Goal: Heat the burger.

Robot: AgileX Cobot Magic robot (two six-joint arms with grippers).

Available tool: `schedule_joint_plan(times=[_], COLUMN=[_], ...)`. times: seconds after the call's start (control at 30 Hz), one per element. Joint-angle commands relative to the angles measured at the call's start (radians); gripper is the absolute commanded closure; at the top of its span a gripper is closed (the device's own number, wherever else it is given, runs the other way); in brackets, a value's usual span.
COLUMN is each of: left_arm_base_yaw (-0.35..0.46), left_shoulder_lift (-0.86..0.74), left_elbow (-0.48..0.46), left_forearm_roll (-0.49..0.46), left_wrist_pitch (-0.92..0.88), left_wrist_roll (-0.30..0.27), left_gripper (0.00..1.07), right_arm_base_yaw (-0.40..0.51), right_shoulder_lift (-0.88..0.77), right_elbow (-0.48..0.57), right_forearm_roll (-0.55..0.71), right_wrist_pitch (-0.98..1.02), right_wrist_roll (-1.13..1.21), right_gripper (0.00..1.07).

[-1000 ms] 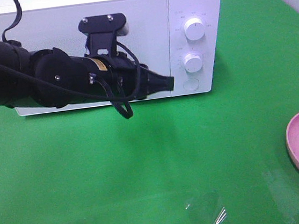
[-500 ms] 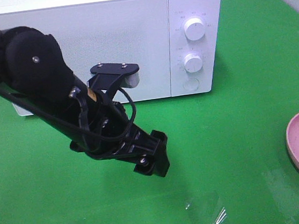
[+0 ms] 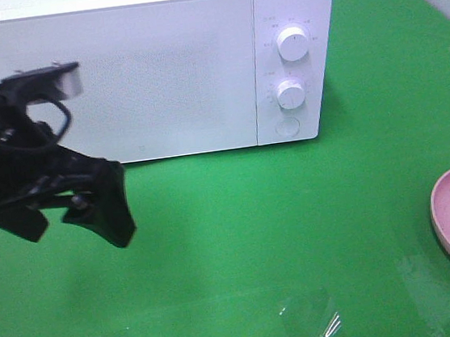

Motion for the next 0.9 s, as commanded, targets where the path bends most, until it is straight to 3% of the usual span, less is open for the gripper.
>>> schedule_joint_plan(times=[0.03,0.07,0.17,0.2,0.33,0.4,0.63,0.7,0.8,0.9], left_arm_base_yaw=[0.116,0.197,0.266,0.338,0.425,0.55,0.619,0.619,0.619,0.619], left_shoulder_lift=[-0.072,-0.113,-0.153,-0.2,-0.264,-0.378,-0.535,-0.68,-0.719,-0.866], left_elbow=[0.001,0.001,0.001,0.001,0.001,0.005,0.07,0.177,0.206,0.308], left_forearm_roll=[0.021,0.039,0.062,0.096,0.15,0.193,0.192,0.182,0.182,0.183], left_wrist_pitch=[0.089,0.12,0.156,0.201,0.252,0.278,0.244,0.184,0.169,0.132], left_wrist_roll=[-0.009,-0.009,-0.009,-0.009,-0.009,-0.008,0.016,0.018,0.018,0.027], left_gripper=[0.1,0.1,0.1,0.1,0.1,0.1,0.1,0.1,0.1,0.1], right_arm_base_yaw=[-0.007,-0.007,-0.007,-0.007,-0.007,-0.007,-0.007,-0.007,-0.007,-0.007], right_shoulder_lift=[-0.026,-0.026,-0.026,-0.026,-0.026,-0.026,-0.026,-0.026,-0.026,-0.026], right_elbow=[0.003,0.003,0.003,0.003,0.003,0.003,0.003,0.003,0.003,0.003], right_forearm_roll=[0.002,0.002,0.002,0.002,0.002,0.002,0.002,0.002,0.002,0.002], right_wrist_pitch=[-0.008,-0.008,-0.008,-0.008,-0.008,-0.008,-0.008,-0.008,-0.008,-0.008], right_wrist_roll=[0.003,0.003,0.003,0.003,0.003,0.003,0.003,0.003,0.003,0.003], right_gripper=[0.31,0.31,0.31,0.31,0.31,0.31,0.31,0.31,0.31,0.31])
